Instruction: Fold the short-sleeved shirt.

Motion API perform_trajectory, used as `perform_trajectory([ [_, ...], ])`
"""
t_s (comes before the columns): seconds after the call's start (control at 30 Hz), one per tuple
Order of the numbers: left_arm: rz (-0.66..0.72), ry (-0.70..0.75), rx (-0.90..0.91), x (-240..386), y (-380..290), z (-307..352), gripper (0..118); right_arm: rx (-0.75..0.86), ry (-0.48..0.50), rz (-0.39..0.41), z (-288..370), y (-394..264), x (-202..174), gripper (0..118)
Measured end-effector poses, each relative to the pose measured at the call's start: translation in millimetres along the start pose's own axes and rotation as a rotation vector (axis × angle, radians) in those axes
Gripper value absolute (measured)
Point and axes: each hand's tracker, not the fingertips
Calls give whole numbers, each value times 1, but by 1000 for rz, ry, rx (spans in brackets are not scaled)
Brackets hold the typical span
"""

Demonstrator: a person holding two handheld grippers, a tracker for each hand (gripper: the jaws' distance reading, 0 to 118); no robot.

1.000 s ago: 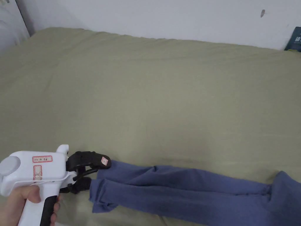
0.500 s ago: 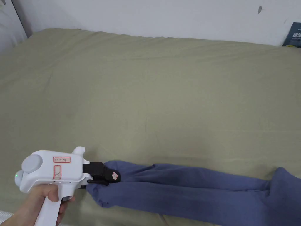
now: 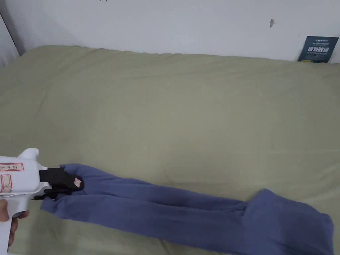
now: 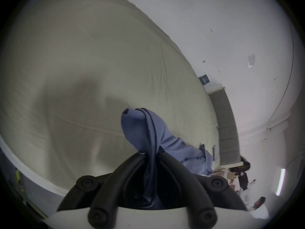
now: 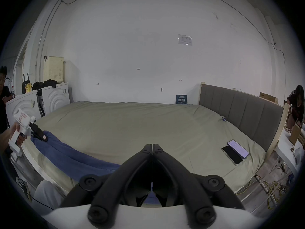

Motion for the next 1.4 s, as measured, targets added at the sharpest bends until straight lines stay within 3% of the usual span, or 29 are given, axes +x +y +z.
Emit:
perform_trajectory([
  [0.3, -326, 302, 79, 137, -47, -7, 1, -12, 1, -5, 0, -10, 5, 0],
  [0.53, -544, 382, 13, 224, -89, -76, 1, -45, 9, -47, 0, -19, 19, 0],
  [0.77, -654, 412, -132, 272, -136, -176, 2, -77, 2, -82, 1, -25, 30, 0],
  [0.8, -651, 414, -135, 277, -144, -189, 11, -81, 0, -87, 2, -26, 32, 0],
  [0.83, -656, 413, -136, 279, -150, -201, 42, -86, -3, -92, 2, -27, 33, 0],
  [0.87, -664, 411, -141, 280, -155, -207, 106, -95, -5, -94, 2, -27, 35, 0],
  [0.9, -678, 383, -145, 281, -159, -214, 118, -101, -7, -98, 1, -28, 37, 0],
  [1.03, -624, 297, -131, 280, -162, -215, 113, -115, -11, -115, 1, -29, 40, 0],
  [1.27, -527, 220, -65, 243, -117, -134, 111, -118, 17, -126, -5, -26, 33, 0],
  [1.3, -484, 209, -40, 229, -110, -122, 102, -117, 26, -125, -5, -26, 31, 0],
  [1.33, -464, 185, -35, 219, -100, -106, 79, -119, 30, -121, -6, -26, 29, 0],
  [1.37, -440, 174, -46, 203, -93, -98, 29, -121, 34, -117, -7, -26, 26, 0],
  [1.4, -374, 103, -51, 182, -85, -95, 0, -124, 39, -116, -7, -26, 24, 0],
])
